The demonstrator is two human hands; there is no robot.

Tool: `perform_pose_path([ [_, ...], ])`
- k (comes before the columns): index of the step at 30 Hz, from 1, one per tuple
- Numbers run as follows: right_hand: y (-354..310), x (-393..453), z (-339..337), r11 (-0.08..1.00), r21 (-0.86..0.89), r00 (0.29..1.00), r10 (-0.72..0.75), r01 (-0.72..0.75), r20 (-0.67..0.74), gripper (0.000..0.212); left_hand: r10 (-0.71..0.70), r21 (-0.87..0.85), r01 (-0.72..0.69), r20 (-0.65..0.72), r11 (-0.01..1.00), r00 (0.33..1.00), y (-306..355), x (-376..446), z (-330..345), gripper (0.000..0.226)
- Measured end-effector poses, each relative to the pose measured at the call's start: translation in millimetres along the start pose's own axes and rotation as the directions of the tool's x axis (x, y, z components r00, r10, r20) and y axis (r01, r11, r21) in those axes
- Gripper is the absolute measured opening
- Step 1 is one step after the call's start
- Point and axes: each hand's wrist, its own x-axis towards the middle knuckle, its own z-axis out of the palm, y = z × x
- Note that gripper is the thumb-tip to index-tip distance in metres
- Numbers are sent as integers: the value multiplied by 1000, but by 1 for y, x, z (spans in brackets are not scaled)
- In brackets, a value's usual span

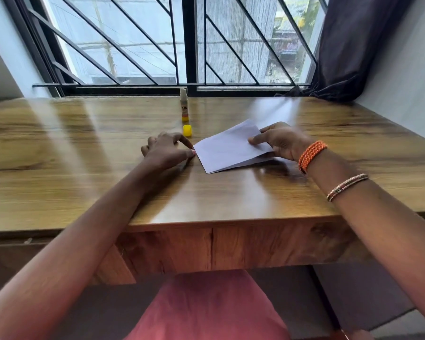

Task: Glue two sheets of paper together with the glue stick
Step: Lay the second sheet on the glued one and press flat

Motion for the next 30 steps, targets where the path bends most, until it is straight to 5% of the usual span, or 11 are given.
perform_pose_path([
  [5,2,4,2,997,-71,999,-39,37,-22,9,17,-37,-19,-44,999,999,-2,1,6,22],
  [12,1,7,3,989,-134,997,-64,56,-53,18,193,54,-197,73,979,978,-2,-5,9,37],
  [30,5,9,11,902,-388,961,-253,192,-112,20,190,153,-221,193,963,963,-6,1,10,57],
])
